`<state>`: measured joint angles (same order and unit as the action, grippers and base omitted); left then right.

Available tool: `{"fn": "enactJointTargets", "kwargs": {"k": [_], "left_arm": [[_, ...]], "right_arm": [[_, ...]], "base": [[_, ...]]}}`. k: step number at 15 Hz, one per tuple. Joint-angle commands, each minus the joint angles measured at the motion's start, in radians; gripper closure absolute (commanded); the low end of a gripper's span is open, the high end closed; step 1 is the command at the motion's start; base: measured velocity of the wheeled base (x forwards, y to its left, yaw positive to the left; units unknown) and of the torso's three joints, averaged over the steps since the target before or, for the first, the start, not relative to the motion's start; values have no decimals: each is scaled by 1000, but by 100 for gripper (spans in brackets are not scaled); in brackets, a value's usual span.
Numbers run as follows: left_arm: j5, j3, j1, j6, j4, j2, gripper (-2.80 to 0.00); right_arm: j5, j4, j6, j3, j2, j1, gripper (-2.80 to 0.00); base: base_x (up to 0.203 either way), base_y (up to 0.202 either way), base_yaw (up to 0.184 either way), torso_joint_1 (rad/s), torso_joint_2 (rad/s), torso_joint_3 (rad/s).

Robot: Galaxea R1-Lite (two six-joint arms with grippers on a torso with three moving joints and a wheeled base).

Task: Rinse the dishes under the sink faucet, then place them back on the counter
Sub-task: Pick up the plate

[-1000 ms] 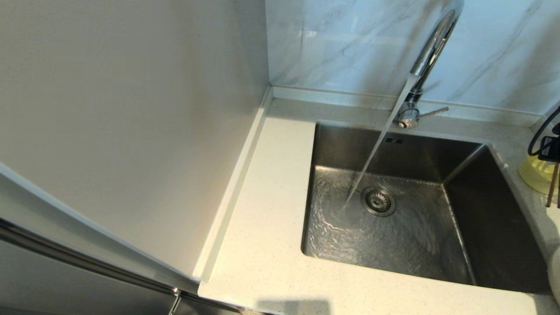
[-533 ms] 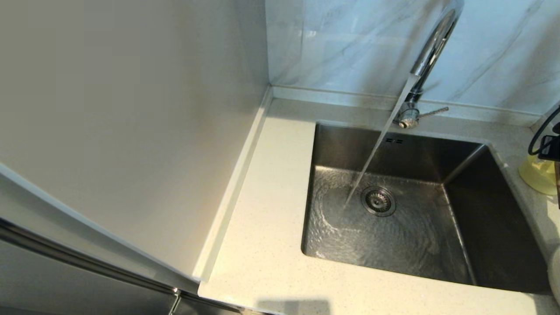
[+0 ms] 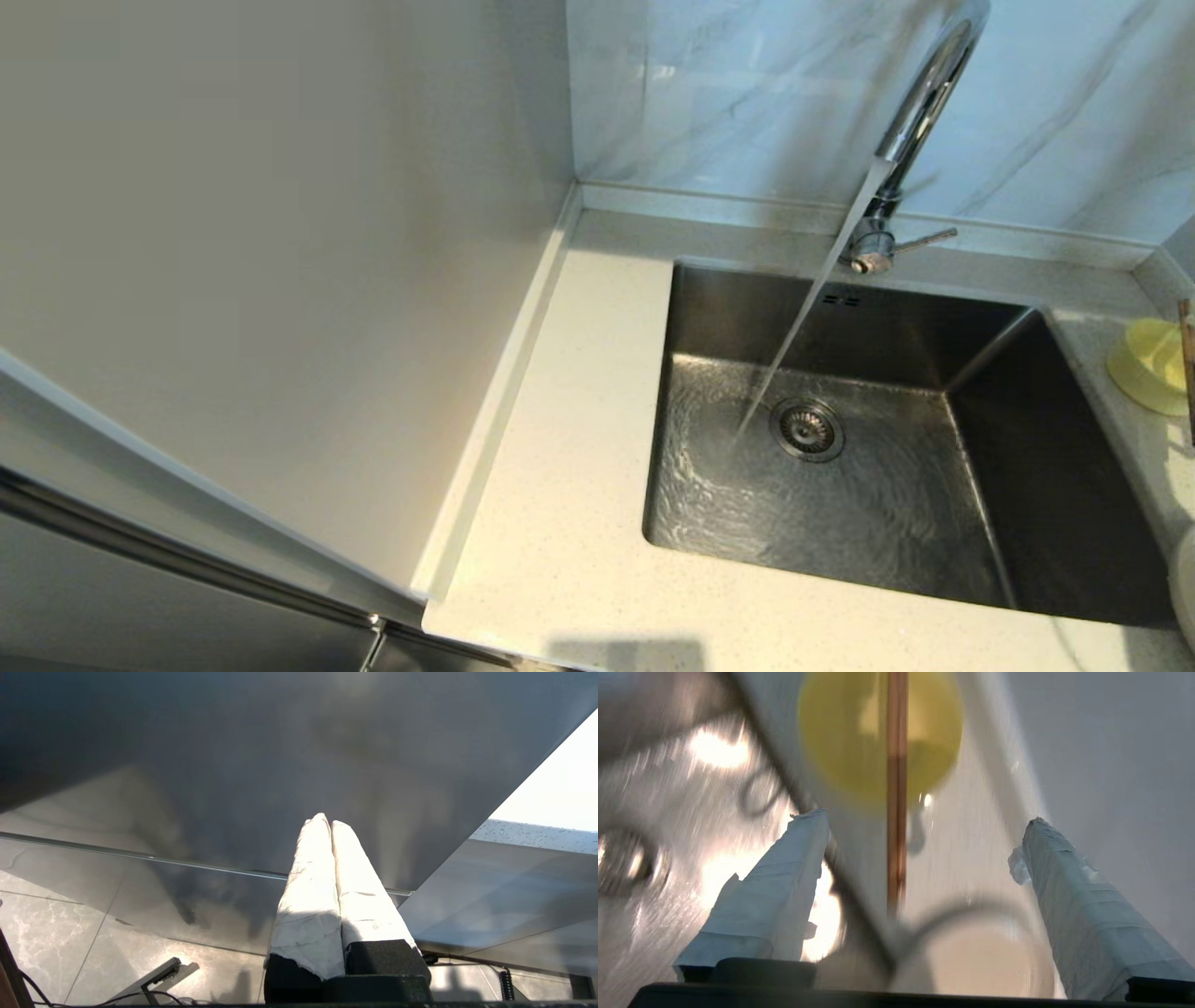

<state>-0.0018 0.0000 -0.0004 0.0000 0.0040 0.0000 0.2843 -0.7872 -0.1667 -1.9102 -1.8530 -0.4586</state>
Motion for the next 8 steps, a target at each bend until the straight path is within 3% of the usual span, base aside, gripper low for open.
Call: {"fn": "enactJointTargets", "kwargs": {"k": [1,4,8], "left_arm": [[0,0,0,0,1,0,0],[0,0,0,0,1,0,0],[0,0,0,0,1,0,0]], "right_arm": [[-33,-101,-21,97,180,7,-280],[-75,-128,-44,460,363,11,-280],[-55,135,-52,918,501,12,-280]], "base": [[0,0,0,0,0,0],[0,0,0,0,0,0],[0,0,0,0,0,0]]}}
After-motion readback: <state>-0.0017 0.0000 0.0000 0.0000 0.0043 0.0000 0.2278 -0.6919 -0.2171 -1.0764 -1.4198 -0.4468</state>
